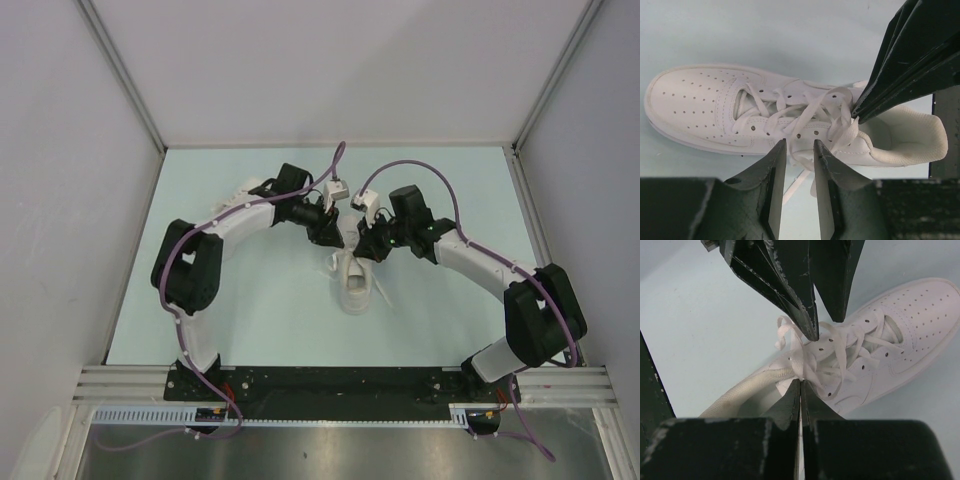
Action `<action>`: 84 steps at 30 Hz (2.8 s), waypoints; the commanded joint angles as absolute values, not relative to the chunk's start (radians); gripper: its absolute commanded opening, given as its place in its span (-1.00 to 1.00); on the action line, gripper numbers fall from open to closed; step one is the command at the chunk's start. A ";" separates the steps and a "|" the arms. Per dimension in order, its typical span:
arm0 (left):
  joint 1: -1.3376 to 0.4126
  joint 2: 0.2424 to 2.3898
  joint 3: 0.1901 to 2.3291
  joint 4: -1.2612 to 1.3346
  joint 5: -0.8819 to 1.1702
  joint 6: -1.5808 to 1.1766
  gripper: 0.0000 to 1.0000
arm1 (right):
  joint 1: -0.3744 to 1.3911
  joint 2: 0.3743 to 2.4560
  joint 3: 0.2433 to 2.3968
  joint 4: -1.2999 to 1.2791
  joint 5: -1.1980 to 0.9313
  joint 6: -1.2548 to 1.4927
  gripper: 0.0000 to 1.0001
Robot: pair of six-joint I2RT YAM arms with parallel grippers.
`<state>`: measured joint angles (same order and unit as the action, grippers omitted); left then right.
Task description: Tie the shoes
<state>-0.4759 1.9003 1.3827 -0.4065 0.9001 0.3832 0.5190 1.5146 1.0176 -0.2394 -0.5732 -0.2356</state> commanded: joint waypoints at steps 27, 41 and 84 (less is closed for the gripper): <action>-0.469 1.875 1.347 -0.316 0.971 0.367 -1.00 | 0.555 1.342 0.808 0.021 -0.440 -0.293 -1.00; -0.456 1.766 1.272 -0.201 0.992 0.275 -1.00 | 0.574 1.302 0.758 0.152 -0.322 -0.354 -1.00; -0.474 1.695 1.173 -0.005 1.012 0.072 -1.00 | 0.693 1.321 0.518 0.664 -0.232 -0.334 -1.00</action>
<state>-0.4629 1.7088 1.1507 -0.0555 0.9894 0.1043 0.6861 1.3293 0.5224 0.5808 -0.2478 -0.3191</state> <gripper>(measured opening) 0.003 0.009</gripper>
